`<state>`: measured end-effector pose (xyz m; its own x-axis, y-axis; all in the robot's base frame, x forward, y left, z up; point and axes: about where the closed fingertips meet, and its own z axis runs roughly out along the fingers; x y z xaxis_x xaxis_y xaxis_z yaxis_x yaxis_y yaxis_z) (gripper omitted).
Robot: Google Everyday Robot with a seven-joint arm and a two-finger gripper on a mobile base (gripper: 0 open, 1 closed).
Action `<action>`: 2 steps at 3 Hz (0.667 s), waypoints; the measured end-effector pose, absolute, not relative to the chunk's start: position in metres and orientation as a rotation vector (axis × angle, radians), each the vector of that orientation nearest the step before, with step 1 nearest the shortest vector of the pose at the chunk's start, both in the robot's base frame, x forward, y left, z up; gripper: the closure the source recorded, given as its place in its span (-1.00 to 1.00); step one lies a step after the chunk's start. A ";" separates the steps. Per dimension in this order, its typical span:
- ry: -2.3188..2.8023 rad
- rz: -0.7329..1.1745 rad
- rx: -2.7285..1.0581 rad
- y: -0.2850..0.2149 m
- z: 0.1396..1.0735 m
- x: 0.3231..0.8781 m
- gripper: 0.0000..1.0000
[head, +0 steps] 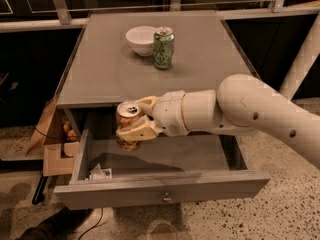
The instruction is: Place orange can into top drawer
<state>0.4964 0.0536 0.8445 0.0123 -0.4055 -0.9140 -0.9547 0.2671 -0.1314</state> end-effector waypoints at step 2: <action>1.552 0.645 -1.351 0.039 0.821 0.501 1.00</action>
Offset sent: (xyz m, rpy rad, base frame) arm 0.0150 -0.0418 -0.0605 -0.1275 -0.1142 0.0108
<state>0.5014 0.0391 0.8211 0.0564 -0.4508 -0.8909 -0.9493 0.2521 -0.1877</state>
